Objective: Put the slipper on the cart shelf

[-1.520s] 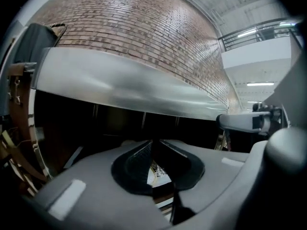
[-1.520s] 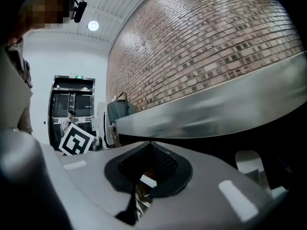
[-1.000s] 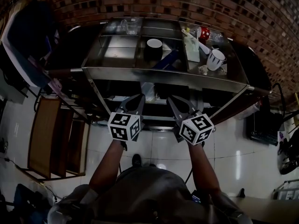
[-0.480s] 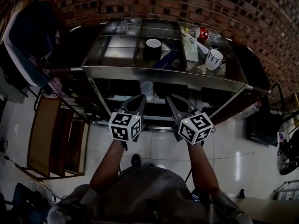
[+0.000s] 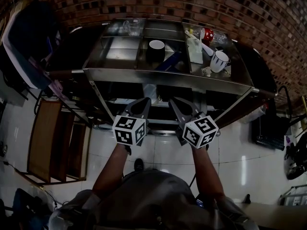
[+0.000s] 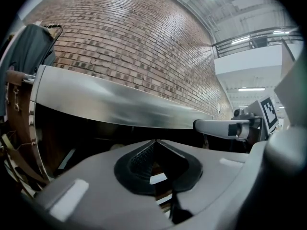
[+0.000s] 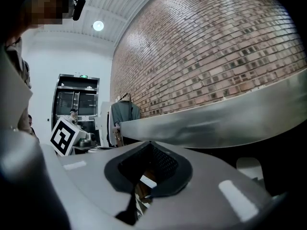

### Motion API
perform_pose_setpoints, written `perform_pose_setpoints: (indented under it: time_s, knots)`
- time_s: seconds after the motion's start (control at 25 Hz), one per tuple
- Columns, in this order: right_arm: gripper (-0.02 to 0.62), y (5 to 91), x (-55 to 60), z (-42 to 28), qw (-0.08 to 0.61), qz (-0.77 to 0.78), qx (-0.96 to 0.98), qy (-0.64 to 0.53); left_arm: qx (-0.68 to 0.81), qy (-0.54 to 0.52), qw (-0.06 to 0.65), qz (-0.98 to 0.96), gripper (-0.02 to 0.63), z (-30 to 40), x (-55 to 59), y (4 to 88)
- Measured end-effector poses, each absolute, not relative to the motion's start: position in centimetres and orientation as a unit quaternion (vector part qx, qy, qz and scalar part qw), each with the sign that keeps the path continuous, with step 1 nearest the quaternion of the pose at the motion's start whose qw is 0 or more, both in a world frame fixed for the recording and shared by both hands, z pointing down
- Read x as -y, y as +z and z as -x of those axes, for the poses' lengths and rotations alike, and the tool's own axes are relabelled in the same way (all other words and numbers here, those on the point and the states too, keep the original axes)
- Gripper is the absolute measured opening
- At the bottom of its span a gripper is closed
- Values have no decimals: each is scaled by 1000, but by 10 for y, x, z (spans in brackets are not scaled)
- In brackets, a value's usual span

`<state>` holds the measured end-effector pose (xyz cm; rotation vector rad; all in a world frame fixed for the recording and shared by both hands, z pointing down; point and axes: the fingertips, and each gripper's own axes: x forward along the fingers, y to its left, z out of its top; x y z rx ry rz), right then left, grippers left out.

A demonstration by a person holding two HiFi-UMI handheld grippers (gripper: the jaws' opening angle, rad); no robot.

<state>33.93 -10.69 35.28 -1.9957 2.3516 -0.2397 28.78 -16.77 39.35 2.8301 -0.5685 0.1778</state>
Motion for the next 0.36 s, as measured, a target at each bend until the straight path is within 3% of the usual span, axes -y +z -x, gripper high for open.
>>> perform_pose_setpoints:
  time_s: [0.36]
  knots:
    - [-2,351,110,-341,25,644,-761,-76,191,62,125,-972,8,-292,168,393]
